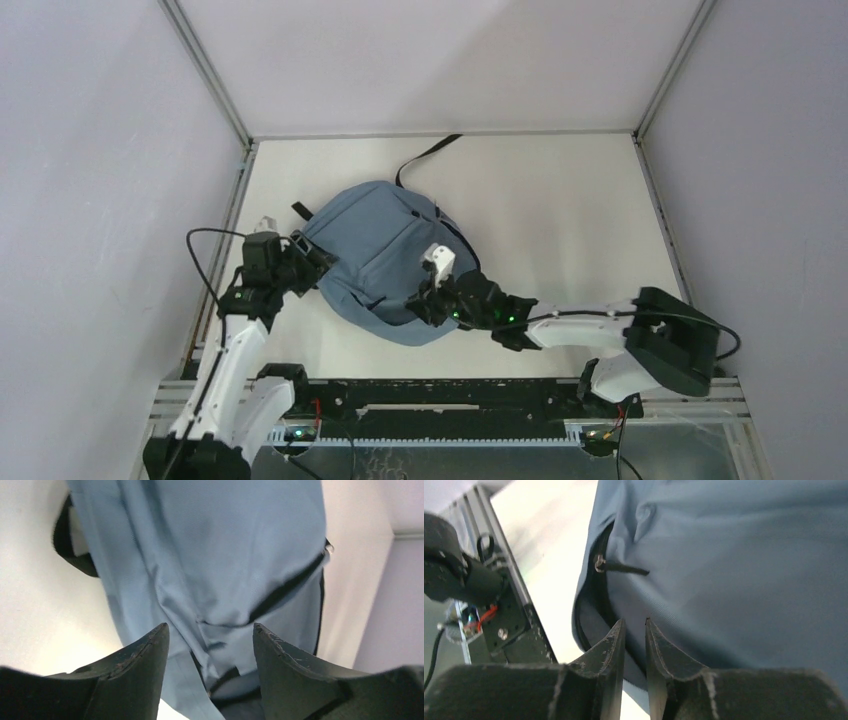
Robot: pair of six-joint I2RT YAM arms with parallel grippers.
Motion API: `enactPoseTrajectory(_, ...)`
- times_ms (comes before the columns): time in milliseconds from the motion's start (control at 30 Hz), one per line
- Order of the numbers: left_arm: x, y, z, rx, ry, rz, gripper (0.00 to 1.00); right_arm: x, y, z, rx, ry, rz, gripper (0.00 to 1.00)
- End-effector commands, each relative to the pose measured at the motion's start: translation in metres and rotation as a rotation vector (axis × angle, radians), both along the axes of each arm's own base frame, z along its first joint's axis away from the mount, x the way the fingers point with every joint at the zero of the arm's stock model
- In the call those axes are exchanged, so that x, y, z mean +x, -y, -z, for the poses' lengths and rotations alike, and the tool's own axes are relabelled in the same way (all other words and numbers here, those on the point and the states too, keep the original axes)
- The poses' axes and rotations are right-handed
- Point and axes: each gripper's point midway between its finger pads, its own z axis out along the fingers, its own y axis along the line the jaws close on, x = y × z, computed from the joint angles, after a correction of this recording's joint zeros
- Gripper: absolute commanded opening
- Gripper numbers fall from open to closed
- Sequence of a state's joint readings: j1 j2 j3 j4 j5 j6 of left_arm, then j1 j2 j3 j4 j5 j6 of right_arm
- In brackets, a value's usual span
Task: Pack the student bag
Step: Zip the student bag at the center of the board.
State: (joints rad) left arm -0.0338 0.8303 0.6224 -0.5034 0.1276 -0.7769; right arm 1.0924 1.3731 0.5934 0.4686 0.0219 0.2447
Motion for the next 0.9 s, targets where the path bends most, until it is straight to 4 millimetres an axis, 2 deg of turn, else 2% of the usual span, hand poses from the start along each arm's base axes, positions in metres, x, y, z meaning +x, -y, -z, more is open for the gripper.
enactPoseTrajectory(0, -0.034, 0.031, 0.004, -0.105, -0.023, 0.122, 0.66, -0.043, -0.027, 0.02, -0.005, -0.091, -0.184, 0.28)
enactPoseTrajectory(100, -0.054, 0.046, 0.022, -0.154, -0.075, 0.165, 0.68, -0.068, -0.03, 0.049, -0.085, -0.12, -0.257, 0.28)
enactPoseTrajectory(167, -0.063, 0.054, 0.032, -0.181, -0.109, 0.186, 0.68, -0.071, -0.029, 0.069, -0.134, -0.137, -0.262, 0.28)
enactPoseTrajectory(233, -0.067, 0.058, 0.039, -0.19, -0.126, 0.199, 0.69, -0.069, -0.027, 0.081, -0.163, -0.146, -0.256, 0.28)
enactPoseTrajectory(333, -0.065, 0.061, 0.04, -0.197, -0.124, 0.204, 0.7, -0.058, -0.022, 0.07, -0.155, -0.12, -0.216, 0.29)
enactPoseTrajectory(433, -0.06, 0.064, 0.037, -0.202, -0.103, 0.216, 0.7, -0.045, -0.018, 0.04, -0.099, -0.079, -0.172, 0.34)
enactPoseTrajectory(500, -0.057, 0.064, 0.04, -0.199, -0.107, 0.218, 0.7, -0.037, -0.017, 0.021, -0.058, -0.052, -0.137, 0.43)
enactPoseTrajectory(533, -0.056, 0.065, 0.042, -0.195, -0.114, 0.22, 0.7, -0.033, -0.017, 0.014, -0.036, -0.043, -0.116, 0.52)
enactPoseTrajectory(600, -0.053, 0.065, 0.047, -0.187, -0.129, 0.224, 0.69, -0.024, -0.017, 0.004, 0.012, -0.072, -0.077, 0.63)
enactPoseTrajectory(700, -0.051, 0.064, 0.052, -0.174, -0.14, 0.229, 0.68, 0.002, -0.015, 0.002, 0.086, -0.301, 0.032, 0.67)
enactPoseTrajectory(767, -0.05, 0.062, 0.055, -0.159, -0.15, 0.222, 0.66, 0.01, -0.018, 0.004, 0.136, -0.5, 0.049, 0.68)
enactPoseTrajectory(867, -0.051, 0.06, 0.059, -0.153, -0.158, 0.214, 0.66, 0.011, -0.023, 0.014, 0.191, -0.75, 0.054, 0.67)
